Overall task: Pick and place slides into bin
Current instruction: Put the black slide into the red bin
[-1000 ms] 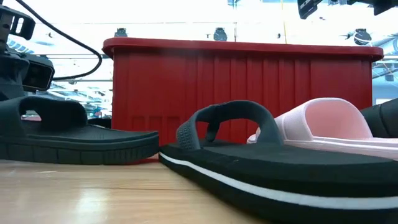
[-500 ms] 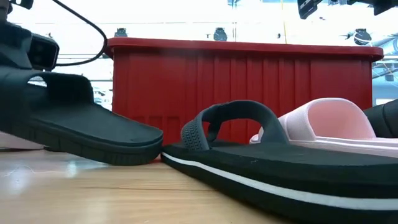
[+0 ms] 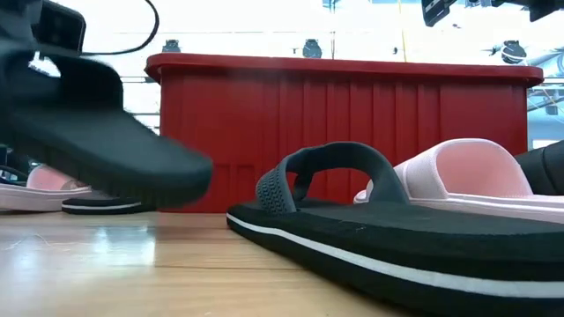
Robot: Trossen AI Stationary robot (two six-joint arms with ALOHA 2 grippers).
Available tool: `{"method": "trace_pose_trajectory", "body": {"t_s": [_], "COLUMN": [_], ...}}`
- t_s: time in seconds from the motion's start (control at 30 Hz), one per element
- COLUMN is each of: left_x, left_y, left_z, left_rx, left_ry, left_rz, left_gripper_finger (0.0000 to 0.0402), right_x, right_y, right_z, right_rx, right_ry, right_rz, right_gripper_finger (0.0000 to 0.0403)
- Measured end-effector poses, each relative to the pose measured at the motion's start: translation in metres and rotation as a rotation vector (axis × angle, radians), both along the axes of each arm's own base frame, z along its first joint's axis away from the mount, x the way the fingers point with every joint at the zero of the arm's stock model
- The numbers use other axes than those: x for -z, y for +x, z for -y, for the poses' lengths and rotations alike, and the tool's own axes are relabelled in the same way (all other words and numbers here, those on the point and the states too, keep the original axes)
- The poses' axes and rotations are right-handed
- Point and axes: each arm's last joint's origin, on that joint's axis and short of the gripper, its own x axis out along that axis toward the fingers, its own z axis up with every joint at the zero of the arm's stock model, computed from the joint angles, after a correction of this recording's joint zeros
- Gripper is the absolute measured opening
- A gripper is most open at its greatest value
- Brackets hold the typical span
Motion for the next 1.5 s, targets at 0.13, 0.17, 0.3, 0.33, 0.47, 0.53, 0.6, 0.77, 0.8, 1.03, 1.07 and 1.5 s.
{"method": "trace_pose_trajectory", "body": {"t_s": [0.13, 0.17, 0.3, 0.33, 0.47, 0.53, 0.6, 0.77, 0.8, 1.03, 1.07, 1.5], "left_x": [-0.024, -0.030, -0.058, -0.066, -0.097, -0.111, -0.124, -0.154, -0.160, -0.190, -0.193, -0.220], "left_y": [0.002, 0.003, 0.003, 0.002, 0.001, 0.000, -0.001, -0.004, -0.005, -0.004, -0.001, 0.044], "left_z": [0.002, 0.002, 0.002, 0.002, 0.000, -0.003, -0.008, -0.020, -0.022, -0.041, -0.042, -0.073], "left_rx": [0.018, 0.021, 0.037, 0.044, 0.059, 0.055, 0.037, 0.014, 0.011, -0.065, -0.071, -0.049], "left_ry": [0.011, 0.014, 0.031, 0.035, 0.057, 0.074, 0.101, 0.163, 0.174, 0.387, 0.418, 0.724], "left_rz": [0.027, 0.033, 0.060, 0.077, 0.148, 0.169, 0.191, 0.252, 0.274, 0.390, 0.396, 0.324], "left_gripper_finger": [0.0000, 0.0000, 0.0000, 0.0000, 0.0000, 0.0000, 0.0000, 0.0000, 0.0000, 0.0000, 0.0000, 0.0000], "right_x": [0.000, 0.000, 0.000, 0.000, 0.000, 0.000, 0.000, 0.000, 0.000, 0.000, 0.000, 0.000], "right_y": [0.000, 0.000, 0.000, 0.000, 0.000, 0.000, 0.000, 0.000, 0.000, 0.000, 0.000, 0.000], "right_z": [0.000, 0.000, 0.000, 0.000, 0.000, 0.000, 0.000, 0.000, 0.000, 0.000, 0.000, 0.000], "right_rx": [0.000, 0.000, 0.000, 0.000, 0.000, 0.001, 0.001, 0.002, 0.002, 0.002, 0.002, 0.002], "right_ry": [0.000, 0.000, 0.000, 0.000, 0.000, -0.013, -0.030, -0.042, -0.042, -0.043, -0.043, -0.043], "right_rz": [0.000, 0.000, 0.000, 0.000, 0.000, 0.004, 0.008, 0.012, 0.012, 0.012, 0.012, 0.012], "right_gripper_finger": [0.0000, 0.0000, 0.0000, 0.0000, 0.0000, 0.0000, 0.0000, 0.0000, 0.0000, 0.0000, 0.0000, 0.0000]}}
